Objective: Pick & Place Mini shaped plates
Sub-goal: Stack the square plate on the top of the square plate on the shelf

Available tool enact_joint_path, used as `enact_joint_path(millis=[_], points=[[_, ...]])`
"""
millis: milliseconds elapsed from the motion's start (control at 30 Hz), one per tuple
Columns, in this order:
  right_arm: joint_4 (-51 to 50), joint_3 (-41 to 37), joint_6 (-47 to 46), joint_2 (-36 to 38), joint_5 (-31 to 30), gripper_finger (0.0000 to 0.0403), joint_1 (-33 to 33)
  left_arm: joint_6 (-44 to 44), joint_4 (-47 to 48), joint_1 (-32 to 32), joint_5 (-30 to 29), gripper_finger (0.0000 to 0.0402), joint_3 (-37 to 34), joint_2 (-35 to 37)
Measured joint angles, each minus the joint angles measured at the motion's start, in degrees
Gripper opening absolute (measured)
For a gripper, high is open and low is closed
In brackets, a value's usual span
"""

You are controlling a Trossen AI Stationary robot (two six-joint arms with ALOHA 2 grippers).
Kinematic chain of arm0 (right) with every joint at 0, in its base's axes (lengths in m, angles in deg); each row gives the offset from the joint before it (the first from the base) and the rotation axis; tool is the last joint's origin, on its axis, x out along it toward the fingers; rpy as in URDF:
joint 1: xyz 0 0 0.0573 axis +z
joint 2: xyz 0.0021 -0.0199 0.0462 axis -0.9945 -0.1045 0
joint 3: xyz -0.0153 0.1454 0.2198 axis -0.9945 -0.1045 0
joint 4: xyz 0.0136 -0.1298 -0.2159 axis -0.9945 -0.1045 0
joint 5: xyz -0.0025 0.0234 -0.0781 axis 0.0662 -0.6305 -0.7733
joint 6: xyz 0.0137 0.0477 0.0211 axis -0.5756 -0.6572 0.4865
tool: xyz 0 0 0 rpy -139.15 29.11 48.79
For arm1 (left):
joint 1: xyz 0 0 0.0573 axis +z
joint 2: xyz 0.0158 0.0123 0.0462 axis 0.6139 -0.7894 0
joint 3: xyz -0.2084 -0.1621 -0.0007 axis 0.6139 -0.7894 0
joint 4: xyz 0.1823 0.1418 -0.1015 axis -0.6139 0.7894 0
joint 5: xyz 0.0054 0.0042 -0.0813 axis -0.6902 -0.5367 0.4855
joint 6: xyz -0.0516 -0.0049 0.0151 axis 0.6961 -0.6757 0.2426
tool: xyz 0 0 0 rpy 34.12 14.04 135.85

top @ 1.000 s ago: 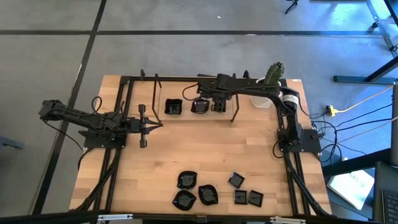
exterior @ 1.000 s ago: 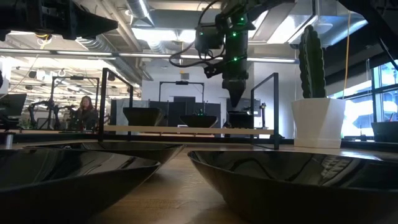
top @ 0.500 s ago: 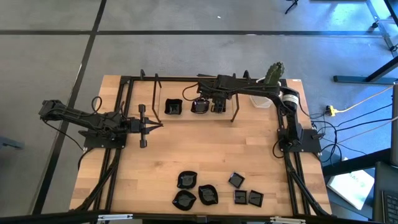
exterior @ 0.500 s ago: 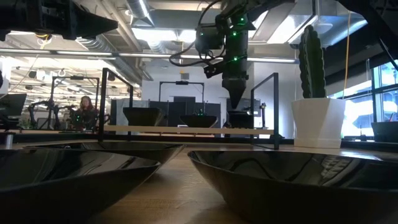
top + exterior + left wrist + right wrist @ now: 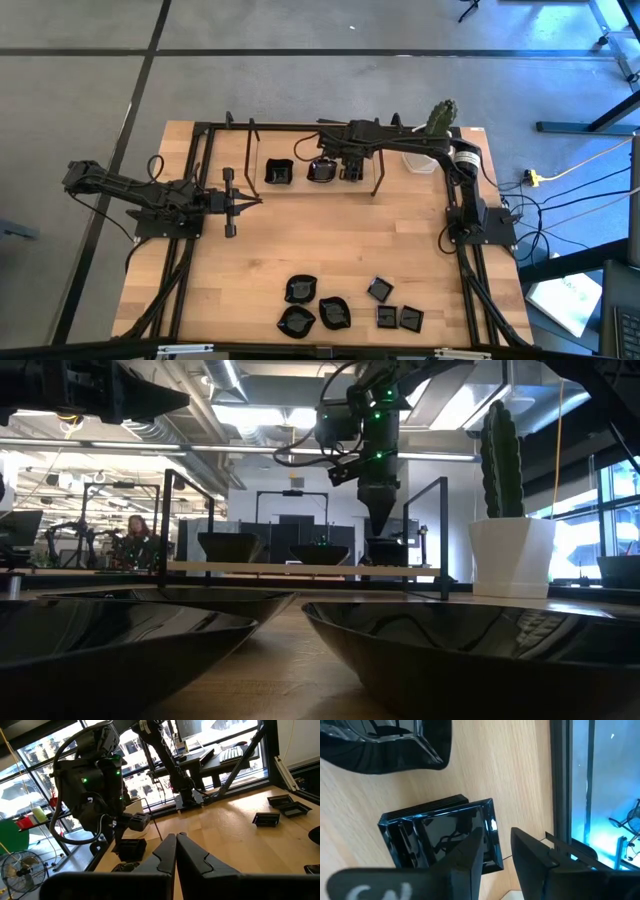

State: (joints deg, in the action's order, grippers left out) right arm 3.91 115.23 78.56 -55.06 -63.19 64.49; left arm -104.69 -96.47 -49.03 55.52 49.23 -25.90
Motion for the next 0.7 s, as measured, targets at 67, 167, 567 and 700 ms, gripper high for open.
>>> enact_joint_path(millis=[67, 167, 567, 700], points=[[0.0, 0.0, 0.7, 0.0, 0.0, 0.01, -0.1, 0.0, 0.0, 0.0, 0.0, 0.0006, 0.0, 0.0], [0.0, 0.0, 0.8, 0.0, 0.0, 0.01, -0.2, 0.0, 0.0, 0.0, 0.0, 0.0004, 0.0, 0.0], [0.0, 0.0, 1.9, 0.0, 2.9, 0.01, -1.0, 0.0, 0.0, 0.0, 0.0, 0.0005, 0.0, 0.0], [0.0, 0.0, 2.3, 0.0, 2.9, 0.01, -0.9, 0.0, 0.0, 0.0, 0.0, 0.0005, 0.0, 0.0]])
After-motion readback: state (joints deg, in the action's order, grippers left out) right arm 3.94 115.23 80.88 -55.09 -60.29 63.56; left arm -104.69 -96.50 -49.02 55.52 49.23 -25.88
